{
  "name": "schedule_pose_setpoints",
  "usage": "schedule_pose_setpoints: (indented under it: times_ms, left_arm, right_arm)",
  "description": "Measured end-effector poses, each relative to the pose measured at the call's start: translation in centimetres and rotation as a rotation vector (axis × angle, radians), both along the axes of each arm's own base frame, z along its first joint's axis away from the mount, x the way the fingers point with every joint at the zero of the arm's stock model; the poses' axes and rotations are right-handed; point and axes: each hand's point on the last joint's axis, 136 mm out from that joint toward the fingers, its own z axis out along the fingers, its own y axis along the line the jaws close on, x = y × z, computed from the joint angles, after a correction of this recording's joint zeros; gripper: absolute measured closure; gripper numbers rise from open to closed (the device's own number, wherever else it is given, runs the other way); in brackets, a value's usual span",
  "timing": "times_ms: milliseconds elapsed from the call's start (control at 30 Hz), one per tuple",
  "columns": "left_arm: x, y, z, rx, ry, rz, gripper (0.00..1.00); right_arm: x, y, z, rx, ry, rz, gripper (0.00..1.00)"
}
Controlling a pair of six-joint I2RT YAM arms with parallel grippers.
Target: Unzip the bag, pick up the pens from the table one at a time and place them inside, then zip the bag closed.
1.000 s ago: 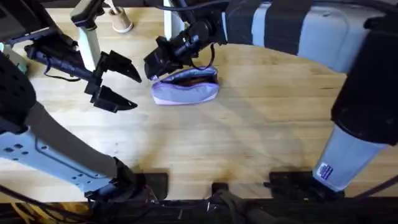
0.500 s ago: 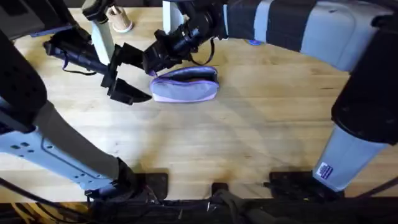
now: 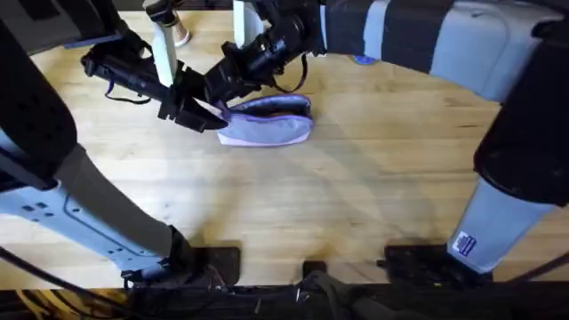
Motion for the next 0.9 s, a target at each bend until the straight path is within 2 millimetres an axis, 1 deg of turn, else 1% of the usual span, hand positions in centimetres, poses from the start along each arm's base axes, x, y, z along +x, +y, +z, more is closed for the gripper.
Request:
schedule_pose_setpoints:
  times_ms: [33,100,167,200,233,567,667,900]
  left_arm:
    - [0.0,0.0,0.0,0.001,0.004,0.003,0.671]
    - [0.0,0.0,0.0,0.003,0.006,0.005,0.764]
    - [0.1,0.0,-0.1,0.004,0.006,0.006,0.885]
    - [0.1,0.0,-0.1,0.005,0.004,0.006,0.935]
    - [0.1,0.0,-0.1,0.005,0.002,0.005,0.949]
    - [0.1,0.0,-0.1,0.005,0.006,0.006,0.957]
    - [0.1,-0.1,-0.1,0.003,0.004,0.007,0.957]
    - [0.4,-0.3,0.2,-0.016,-0.001,0.017,0.957]
  right_arm:
    - [0.1,-0.1,-0.1,-0.003,0.003,-0.003,0.970]
    - [0.2,-0.5,-0.1,-0.008,0.013,-0.009,0.970]
    - [0.5,-1.0,-0.2,-0.017,0.026,-0.019,0.970]
    - [0.6,-1.3,-0.3,-0.020,0.031,-0.024,0.969]
    - [0.7,-1.6,-0.3,-0.024,0.039,-0.030,0.970]
    - [1.8,-4.6,-1.0,-0.066,0.099,-0.067,0.970]
    - [2.4,-6.1,-1.3,-0.080,0.121,-0.088,0.969]
    - [4.4,-10.3,-1.6,-0.091,0.193,-0.170,0.970]
